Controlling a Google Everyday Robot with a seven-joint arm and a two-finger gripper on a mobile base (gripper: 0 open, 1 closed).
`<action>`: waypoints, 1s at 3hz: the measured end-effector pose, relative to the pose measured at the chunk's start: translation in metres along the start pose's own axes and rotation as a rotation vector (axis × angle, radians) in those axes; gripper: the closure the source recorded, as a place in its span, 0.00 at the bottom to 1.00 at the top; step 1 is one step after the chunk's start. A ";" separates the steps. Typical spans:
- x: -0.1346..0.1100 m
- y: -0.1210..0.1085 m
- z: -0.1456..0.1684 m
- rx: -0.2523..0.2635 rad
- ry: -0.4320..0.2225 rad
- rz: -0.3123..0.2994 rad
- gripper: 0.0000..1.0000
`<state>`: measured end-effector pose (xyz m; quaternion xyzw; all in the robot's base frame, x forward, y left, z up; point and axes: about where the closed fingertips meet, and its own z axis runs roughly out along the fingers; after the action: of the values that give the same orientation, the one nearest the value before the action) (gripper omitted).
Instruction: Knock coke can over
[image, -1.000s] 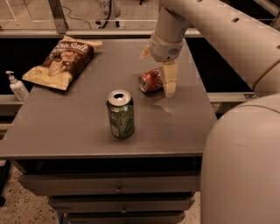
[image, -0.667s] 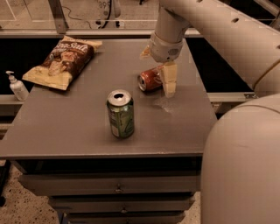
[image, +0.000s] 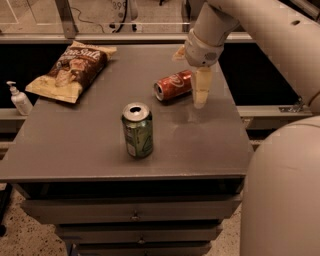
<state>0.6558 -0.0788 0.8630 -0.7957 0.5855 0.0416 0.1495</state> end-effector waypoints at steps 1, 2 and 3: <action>0.000 -0.001 0.002 0.011 -0.036 0.023 0.00; -0.004 -0.001 0.007 0.006 -0.064 0.027 0.00; 0.006 -0.001 0.004 0.028 -0.091 0.080 0.00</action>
Offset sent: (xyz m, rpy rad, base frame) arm -0.0044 0.0079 -0.0044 0.0923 0.0359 -0.0109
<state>0.6595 -0.0831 0.8585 -0.7668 0.6099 0.0756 0.1851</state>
